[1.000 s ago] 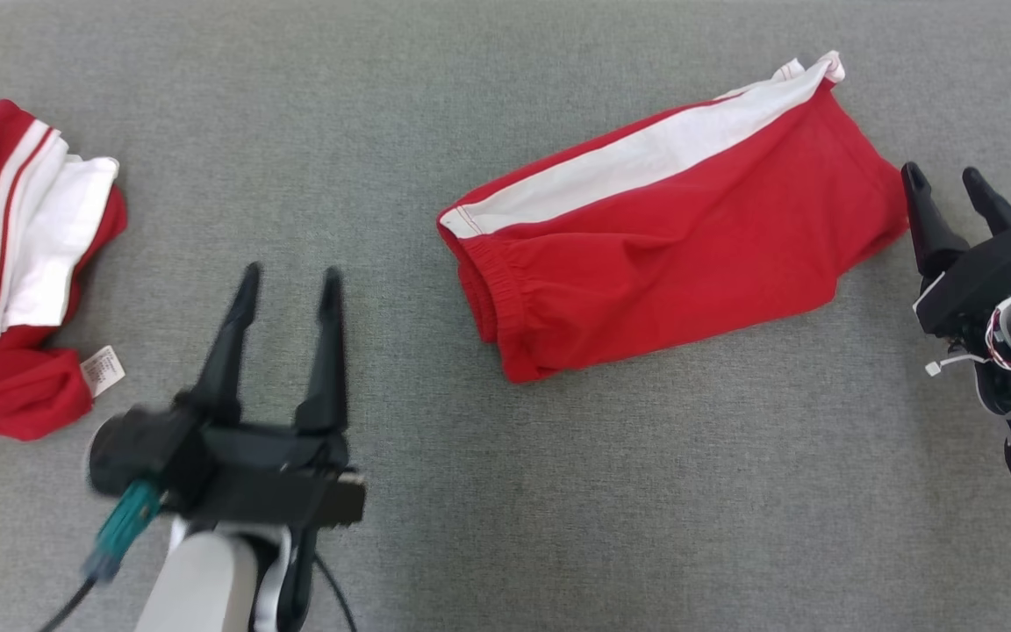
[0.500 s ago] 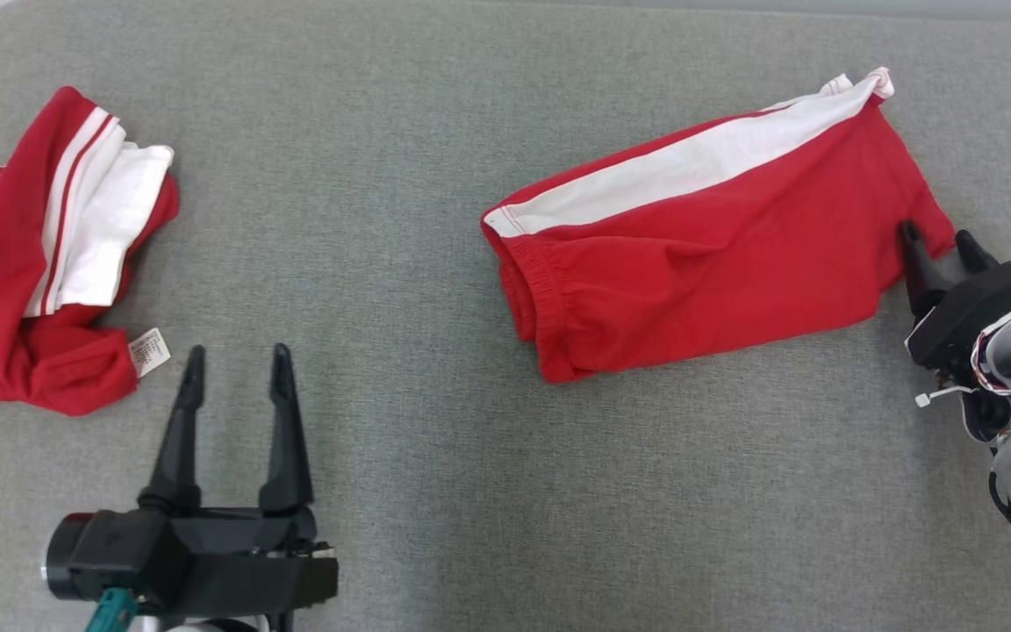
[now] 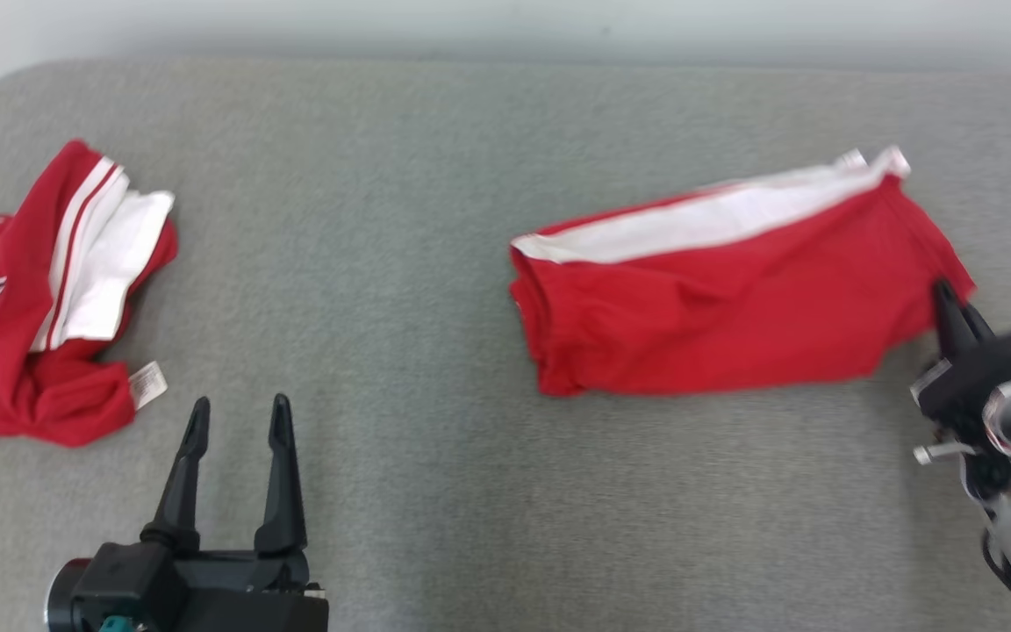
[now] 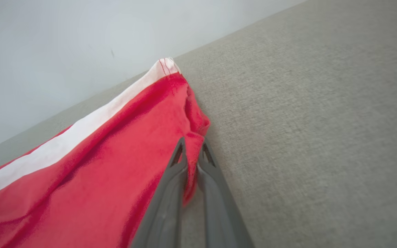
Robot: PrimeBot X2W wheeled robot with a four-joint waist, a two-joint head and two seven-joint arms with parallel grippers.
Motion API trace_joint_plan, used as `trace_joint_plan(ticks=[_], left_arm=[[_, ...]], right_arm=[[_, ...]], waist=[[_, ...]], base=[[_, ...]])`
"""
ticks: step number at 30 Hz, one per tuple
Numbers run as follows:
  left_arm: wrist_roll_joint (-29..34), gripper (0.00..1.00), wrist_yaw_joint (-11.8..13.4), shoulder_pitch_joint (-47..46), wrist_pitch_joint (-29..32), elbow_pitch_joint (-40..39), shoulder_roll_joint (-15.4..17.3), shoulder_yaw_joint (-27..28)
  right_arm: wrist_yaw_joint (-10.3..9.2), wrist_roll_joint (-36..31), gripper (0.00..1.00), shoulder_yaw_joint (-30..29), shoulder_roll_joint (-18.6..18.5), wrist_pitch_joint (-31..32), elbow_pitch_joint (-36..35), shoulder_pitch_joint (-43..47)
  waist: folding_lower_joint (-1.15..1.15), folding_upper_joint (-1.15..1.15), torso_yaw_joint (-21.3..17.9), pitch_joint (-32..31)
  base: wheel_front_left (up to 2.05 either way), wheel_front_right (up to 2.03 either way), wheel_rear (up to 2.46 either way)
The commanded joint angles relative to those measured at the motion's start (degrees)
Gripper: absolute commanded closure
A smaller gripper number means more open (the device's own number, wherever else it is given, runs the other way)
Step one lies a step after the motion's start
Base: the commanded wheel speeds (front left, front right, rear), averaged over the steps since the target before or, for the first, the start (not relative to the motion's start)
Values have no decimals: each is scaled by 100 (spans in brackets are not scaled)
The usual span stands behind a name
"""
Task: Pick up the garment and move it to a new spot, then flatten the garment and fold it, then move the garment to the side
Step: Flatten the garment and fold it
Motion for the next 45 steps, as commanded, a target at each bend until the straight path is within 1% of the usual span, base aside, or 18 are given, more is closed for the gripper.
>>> trace_joint_plan(ticks=[1, 5, 9, 12, 15, 20, 23, 30, 31, 33, 38, 42, 45], left_arm=[[61, 0, -34, 93, -18, 24, 2, 62], [143, 0, -70, 188, -18, 61, 2, 160], [186, 0, -39, 245, -18, 49, 2, 160], [196, 0, -34, 227, -18, 52, 2, 165], [210, 0, -25, 216, -18, 60, 1, 172], [197, 0, -8, 272, -18, 67, 2, 198], [216, 0, -8, 265, -18, 63, 3, 201], [204, 0, -11, 232, -18, 23, 2, 140], [204, 0, -11, 232, -18, 23, 2, 140], [180, 0, -8, 228, -18, 27, 2, 117], [127, 0, -19, 232, -18, 18, 1, 92], [113, 0, -6, 218, -18, 22, 1, 55], [88, 0, 4, 166, -18, 35, 1, -4]], right_arm=[[-14, 106, 100, -41, -134, -60, -131, 256], [-14, 356, 100, -128, -427, -124, -541, 837], [-14, 538, 100, -274, -672, -173, -731, 1265], [-14, 514, 100, -328, -734, -189, -781, 1341], [-14, 416, 100, -370, -728, -197, -894, 1220], [-14, 63, 100, -423, -595, -203, -1432, 1087], [-14, -281, 100, -483, -439, -205, -1967, 1123], [-14, -1053, 100, -289, -43, -206, -3174, 1507], [-14, -1053, 100, -289, -43, -206, -3174, 1507], [-14, -1190, 100, -216, 41, -204, -3387, 1654], [-14, -1622, 100, 140, 228, -199, -3629, 1880], [-14, -2042, 100, 301, 390, -198, -3518, 2029], [-14, -2431, 100, 301, 484, -199, -3384, 2041]], waist=[[0, 0, -272, -274], [0, 0, -433, -402], [0, 0, -515, -459], [0, 0, -541, -475], [0, 0, -557, -487], [0, 0, -582, -539], [0, 0, -566, -550], [0, 0, -420, -549], [0, 0, -420, -549], [0, 0, -351, -543], [0, 0, -194, -526], [0, 0, -107, -498], [0, 0, -44, -467]], base=[[0, 0, 0], [0, 0, 0], [0, 0, 0], [0, 0, 0], [0, 0, 0], [0, 0, 0], [0, 0, 0], [0, 0, 0], [0, 0, 0], [0, 0, 0], [0, 0, 0], [0, 0, 0], [0, 0, 0]])
